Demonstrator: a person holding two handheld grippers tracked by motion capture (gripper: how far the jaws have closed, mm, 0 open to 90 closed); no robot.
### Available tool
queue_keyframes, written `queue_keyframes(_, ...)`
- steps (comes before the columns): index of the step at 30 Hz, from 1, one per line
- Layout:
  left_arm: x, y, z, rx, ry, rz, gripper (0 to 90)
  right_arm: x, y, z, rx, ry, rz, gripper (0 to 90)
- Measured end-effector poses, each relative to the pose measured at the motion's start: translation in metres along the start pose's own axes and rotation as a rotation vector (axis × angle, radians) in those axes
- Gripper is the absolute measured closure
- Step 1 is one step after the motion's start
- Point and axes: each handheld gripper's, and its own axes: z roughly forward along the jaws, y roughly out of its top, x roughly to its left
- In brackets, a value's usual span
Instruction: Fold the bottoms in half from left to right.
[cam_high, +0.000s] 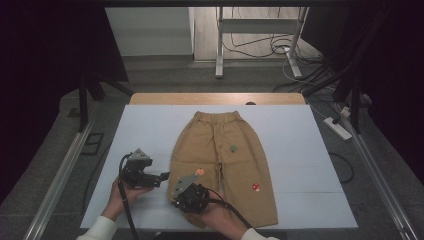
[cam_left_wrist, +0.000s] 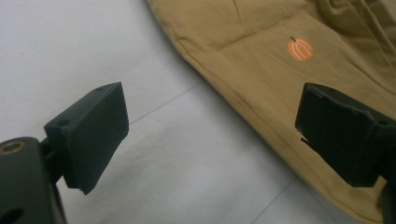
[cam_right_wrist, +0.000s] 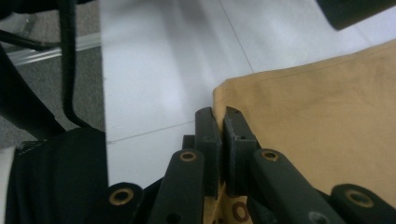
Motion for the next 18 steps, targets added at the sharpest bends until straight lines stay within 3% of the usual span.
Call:
queue_keyframes(8,0.001,0.011,0.007,-0.003,0.008,0.001,10.3,0.001,0.002,-0.008,-0.029,0.007,0.007,85.5)
queue_keyframes(18,0.001,0.033,0.023,0.004,-0.019,0.008,10.7,0.0,0.002,-0.008,-0.011,0.005,-0.004,85.4)
